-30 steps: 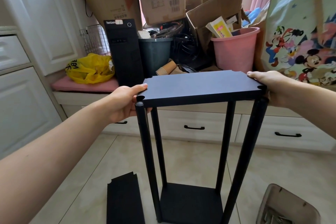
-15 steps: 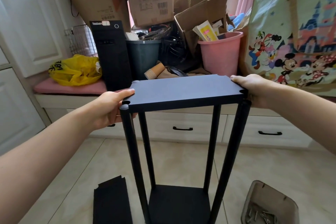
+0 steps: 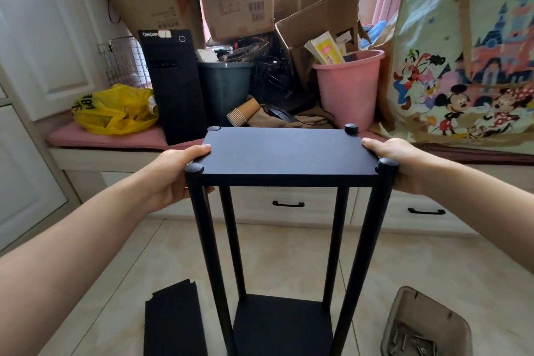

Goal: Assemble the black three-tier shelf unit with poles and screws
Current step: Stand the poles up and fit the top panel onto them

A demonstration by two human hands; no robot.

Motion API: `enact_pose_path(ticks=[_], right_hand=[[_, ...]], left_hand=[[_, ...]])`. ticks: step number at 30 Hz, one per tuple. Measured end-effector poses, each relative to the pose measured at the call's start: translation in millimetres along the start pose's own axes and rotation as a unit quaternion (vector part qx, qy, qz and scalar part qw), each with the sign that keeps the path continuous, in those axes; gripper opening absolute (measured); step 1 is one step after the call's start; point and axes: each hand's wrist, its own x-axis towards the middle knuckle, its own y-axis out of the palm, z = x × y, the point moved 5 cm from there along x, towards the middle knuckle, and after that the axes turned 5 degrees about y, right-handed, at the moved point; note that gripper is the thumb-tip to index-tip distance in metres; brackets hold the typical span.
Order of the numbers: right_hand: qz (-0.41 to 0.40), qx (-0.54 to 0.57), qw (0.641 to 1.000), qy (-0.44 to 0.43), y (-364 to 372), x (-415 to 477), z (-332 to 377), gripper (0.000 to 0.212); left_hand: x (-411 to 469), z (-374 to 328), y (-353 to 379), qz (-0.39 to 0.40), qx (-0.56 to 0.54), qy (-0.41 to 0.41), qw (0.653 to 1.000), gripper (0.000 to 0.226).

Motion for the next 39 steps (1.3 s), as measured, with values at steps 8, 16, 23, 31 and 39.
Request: enact_pose_path(ticks=[8,16,23,31,39], right_hand=[[0.008,0.001,1.000,0.006,-1,3,-14,0.037],[0.051,0.019,0.998,0.010,12,11,-36,0.026],[0.038,0.053,0.998,0.006,15,18,-47,0.030],[0.046,0.020,0.999,-0.011,16,24,-72,0.032],[0.085,0.018,0.996,0.019,18,33,-109,0.030]], left_hand=[[-3,29,7,0.074,-0.050,-0.076,0.993,0.032],[1,52,2,0.046,-0.072,-0.055,0.995,0.036],[1,63,5,0.039,-0.069,-0.057,0.995,0.035],[-2,82,0,0.035,-0.024,-0.064,0.997,0.037],[0,117,0,0.046,0.002,-0.097,0.994,0.049]])
